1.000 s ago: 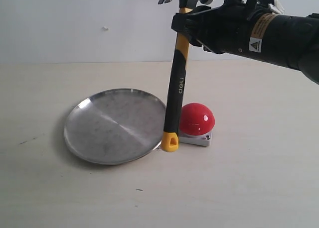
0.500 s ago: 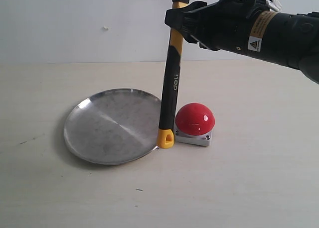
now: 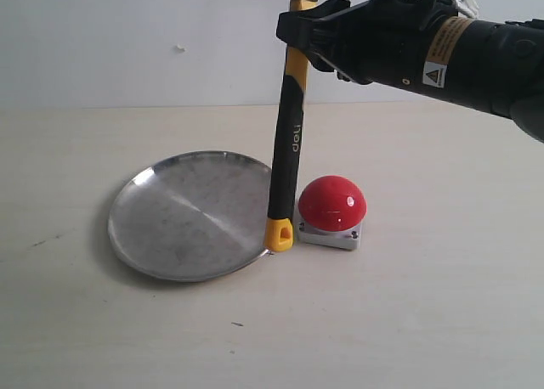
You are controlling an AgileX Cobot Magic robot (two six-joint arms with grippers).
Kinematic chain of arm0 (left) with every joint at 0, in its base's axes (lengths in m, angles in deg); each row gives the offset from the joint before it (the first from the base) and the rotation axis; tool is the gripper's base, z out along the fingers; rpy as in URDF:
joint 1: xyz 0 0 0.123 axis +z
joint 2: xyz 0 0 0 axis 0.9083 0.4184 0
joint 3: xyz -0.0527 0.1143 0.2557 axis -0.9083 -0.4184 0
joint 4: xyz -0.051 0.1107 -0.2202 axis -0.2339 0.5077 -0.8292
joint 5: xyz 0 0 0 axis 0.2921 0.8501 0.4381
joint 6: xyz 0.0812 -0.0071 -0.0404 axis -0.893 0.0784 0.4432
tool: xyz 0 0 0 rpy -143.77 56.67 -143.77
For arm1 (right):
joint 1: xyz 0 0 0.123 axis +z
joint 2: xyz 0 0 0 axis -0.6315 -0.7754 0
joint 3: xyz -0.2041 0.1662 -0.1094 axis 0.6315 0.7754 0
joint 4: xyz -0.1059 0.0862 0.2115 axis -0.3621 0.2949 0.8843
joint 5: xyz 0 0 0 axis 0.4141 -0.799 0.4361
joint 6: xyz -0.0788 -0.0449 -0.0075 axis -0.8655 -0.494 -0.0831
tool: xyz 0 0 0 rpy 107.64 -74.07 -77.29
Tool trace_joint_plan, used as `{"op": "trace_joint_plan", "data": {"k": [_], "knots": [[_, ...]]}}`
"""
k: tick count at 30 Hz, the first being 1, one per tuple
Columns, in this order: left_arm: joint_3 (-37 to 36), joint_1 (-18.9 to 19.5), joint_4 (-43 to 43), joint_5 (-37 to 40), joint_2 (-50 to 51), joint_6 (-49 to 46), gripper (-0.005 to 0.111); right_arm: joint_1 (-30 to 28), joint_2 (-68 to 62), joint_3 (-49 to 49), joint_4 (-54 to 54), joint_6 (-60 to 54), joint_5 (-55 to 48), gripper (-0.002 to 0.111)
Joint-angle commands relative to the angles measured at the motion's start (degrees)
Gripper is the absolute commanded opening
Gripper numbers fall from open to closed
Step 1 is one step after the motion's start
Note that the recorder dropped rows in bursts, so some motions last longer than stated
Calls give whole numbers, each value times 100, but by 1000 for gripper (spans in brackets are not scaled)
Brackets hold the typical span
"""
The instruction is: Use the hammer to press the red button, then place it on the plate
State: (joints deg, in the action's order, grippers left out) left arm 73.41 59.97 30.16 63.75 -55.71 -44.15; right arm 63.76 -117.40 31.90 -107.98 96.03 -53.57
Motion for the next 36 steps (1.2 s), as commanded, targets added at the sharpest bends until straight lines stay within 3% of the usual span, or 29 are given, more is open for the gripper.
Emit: {"op": "trace_joint_plan", "data": {"k": [1, 3, 8, 11, 18, 22, 29, 36], "knots": [[132, -9, 623, -1477, 278, 1081, 0, 9, 88, -34, 52, -33, 465, 0], [354, -9, 887, -1513, 649, 1081, 0, 9, 88, -34, 52, -73, 465, 0], [1125, -9, 1333, -728, 2220, 1081, 0, 9, 88, -34, 52, -73, 465, 0], [1510, -9, 2046, -438, 3400, 1441, 0, 9, 88, -34, 52, -73, 465, 0], [2372, -191, 6166, -664, 6158, 4732, 0, 9, 88, -34, 101, -71, 465, 0], [2821, -691, 7218, -1262, 7239, 5361, 2, 9, 88, -34, 101, -71, 465, 0], [3598, -2043, 7218, -1277, 8202, 5019, 33, 9, 88, -34, 113, -71, 465, 0], [4009, -2800, 7190, -961, 8446, 4181, 68, 9, 88, -34, 113, -71, 465, 0]]}}
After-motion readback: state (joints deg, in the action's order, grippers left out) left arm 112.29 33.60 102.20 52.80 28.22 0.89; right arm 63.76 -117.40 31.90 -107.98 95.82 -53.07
